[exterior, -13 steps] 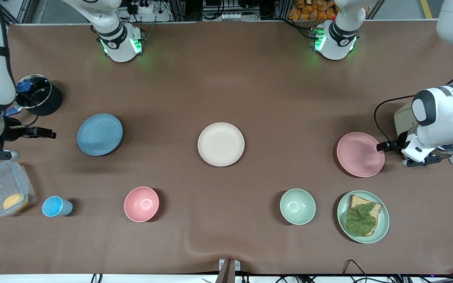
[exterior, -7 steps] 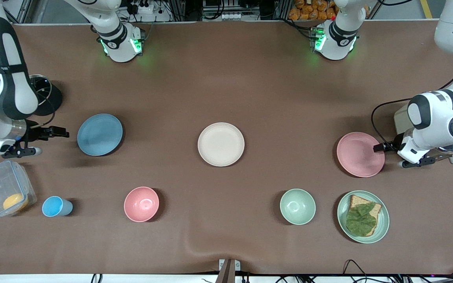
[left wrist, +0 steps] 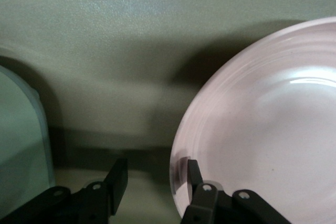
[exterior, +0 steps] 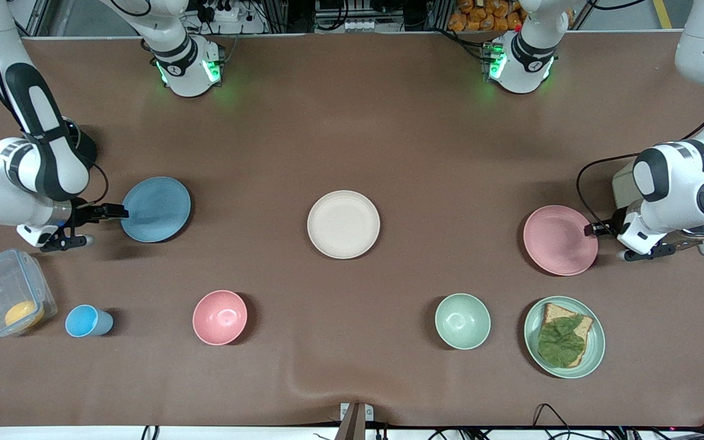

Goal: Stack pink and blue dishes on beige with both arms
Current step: 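Grasp the pink plate with the left gripper while the right gripper grasps the blue plate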

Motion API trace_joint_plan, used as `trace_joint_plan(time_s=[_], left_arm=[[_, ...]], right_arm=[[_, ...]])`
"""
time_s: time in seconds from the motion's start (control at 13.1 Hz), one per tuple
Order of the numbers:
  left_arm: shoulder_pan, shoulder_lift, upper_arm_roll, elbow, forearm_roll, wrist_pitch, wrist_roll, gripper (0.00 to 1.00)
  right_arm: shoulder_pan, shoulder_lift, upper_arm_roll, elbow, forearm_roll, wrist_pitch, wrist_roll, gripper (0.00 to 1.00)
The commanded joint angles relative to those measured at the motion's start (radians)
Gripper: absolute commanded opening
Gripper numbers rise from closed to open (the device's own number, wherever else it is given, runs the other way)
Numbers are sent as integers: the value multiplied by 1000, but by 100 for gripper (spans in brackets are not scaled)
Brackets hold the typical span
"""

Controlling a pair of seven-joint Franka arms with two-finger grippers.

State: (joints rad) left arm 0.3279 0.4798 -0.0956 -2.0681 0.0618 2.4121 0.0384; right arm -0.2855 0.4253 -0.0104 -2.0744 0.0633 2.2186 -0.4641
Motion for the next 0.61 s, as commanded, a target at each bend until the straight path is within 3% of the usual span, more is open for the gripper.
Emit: trace_joint_plan(time_s=[0.0,0.23,0.46,0.54], left_arm=[[17,11,-21,11,-11,10,15,29],[16,8,-30,11,-60,10,21,3],[17,-9,-55,11,-63,8,20,0],[19,-27,-73,11,-65,-1,20,0]], right_arm=[[-11,22,12,2,27,6,-24,100],[-4,43,14,2,58,4,-24,100],[5,56,15,4,63,4,-24,98],[5,59,15,4,64,1,-21,80]])
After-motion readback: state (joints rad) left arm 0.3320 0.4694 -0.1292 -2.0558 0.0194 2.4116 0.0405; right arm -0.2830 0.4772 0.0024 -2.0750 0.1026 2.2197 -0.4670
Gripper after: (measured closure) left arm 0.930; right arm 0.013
